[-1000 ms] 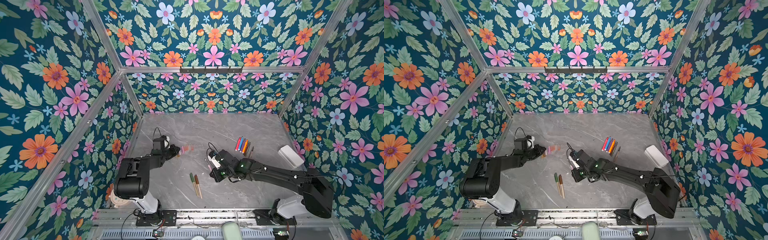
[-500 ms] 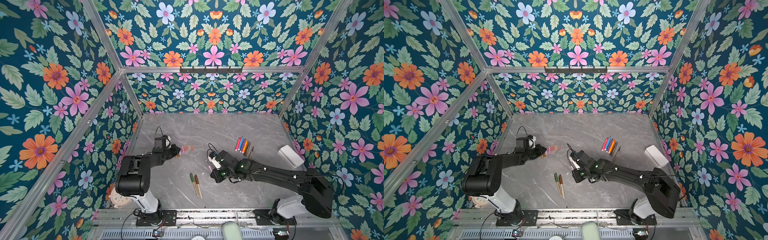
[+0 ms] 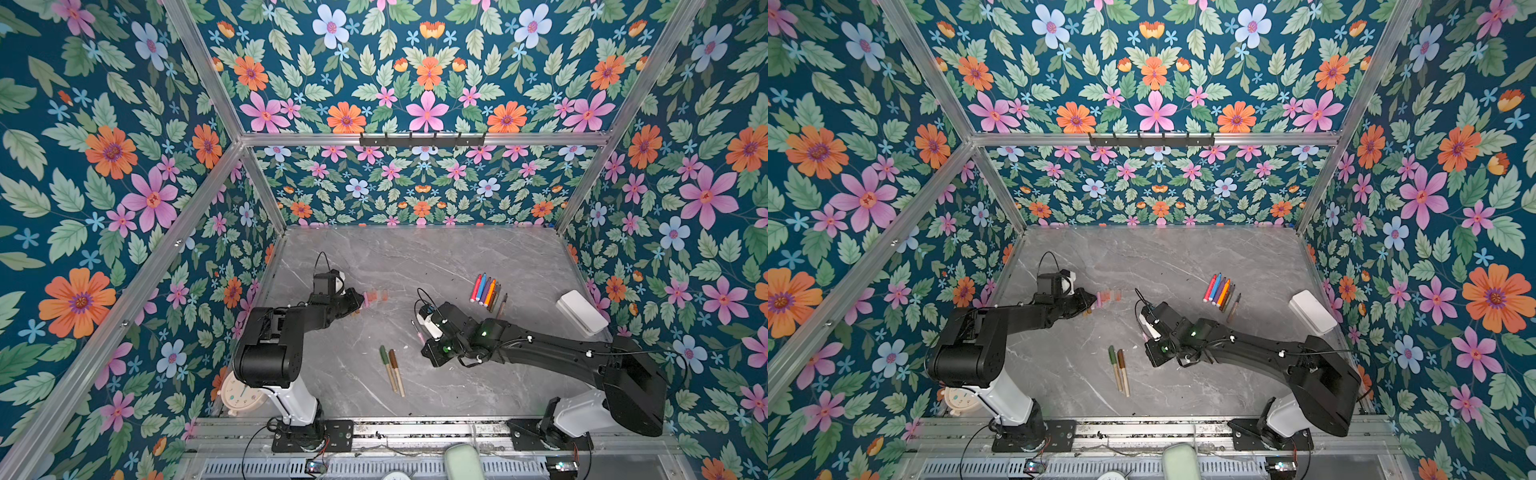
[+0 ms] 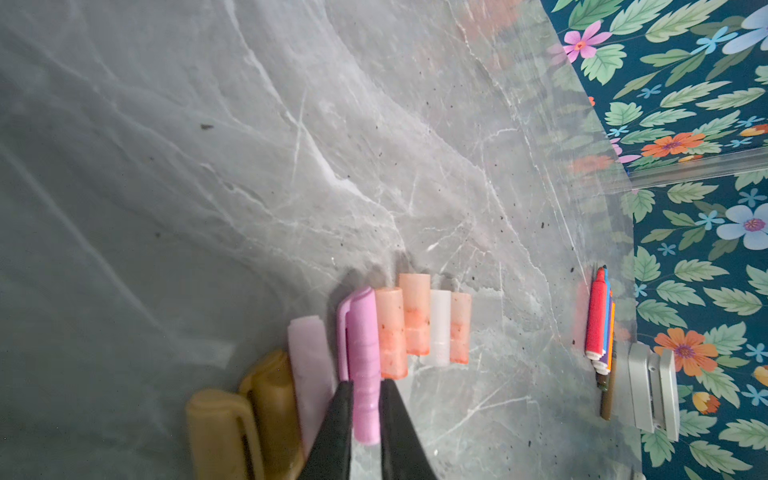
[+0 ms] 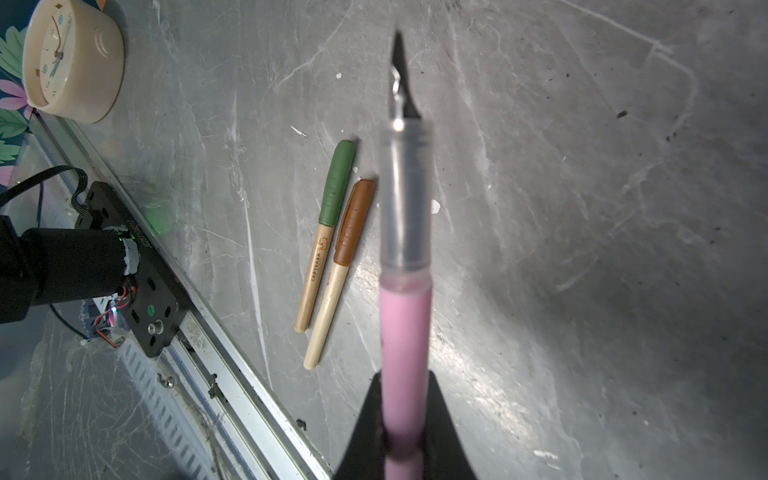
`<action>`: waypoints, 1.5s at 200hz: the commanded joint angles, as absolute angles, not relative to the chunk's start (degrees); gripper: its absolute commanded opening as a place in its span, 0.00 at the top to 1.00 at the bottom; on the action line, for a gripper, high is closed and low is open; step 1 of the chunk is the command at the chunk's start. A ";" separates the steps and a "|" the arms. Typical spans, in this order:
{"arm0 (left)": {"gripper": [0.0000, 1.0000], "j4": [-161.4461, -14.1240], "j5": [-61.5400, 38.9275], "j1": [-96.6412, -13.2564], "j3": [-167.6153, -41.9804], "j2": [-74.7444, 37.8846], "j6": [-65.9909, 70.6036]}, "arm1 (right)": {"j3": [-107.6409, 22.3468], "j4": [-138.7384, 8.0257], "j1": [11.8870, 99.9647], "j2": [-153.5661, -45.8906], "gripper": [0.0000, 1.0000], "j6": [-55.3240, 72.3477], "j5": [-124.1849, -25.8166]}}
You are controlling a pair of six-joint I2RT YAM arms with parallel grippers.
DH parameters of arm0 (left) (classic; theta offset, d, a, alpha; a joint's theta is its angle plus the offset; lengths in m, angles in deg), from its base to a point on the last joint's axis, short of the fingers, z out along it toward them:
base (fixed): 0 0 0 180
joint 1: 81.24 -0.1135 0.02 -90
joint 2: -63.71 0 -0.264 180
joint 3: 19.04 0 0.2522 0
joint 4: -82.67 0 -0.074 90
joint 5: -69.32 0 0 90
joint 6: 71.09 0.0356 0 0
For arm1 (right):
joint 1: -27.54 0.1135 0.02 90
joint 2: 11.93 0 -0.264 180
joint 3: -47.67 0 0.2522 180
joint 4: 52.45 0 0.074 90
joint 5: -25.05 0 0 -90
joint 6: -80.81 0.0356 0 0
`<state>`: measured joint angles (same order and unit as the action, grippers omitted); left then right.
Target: Open the pen caps
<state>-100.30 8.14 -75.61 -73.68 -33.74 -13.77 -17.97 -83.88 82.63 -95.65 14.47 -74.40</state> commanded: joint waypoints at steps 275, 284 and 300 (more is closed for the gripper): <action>0.82 -94.73 1.38 -73.78 -77.09 -34.00 -11.94 | -16.98 -82.36 82.73 -95.16 1.00 14.46 -74.53; 0.82 -94.73 1.31 -73.47 -77.44 -34.26 -11.98 | -16.98 -82.36 82.74 -95.16 1.00 14.45 -74.54; 0.82 -94.64 1.21 -72.98 -78.06 -34.76 -12.17 | -17.06 -82.50 82.70 -95.16 1.00 14.28 -74.35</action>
<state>-95.01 1.37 -73.45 -77.27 -34.22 -12.24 -17.01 -82.76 82.66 -95.32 14.52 -74.42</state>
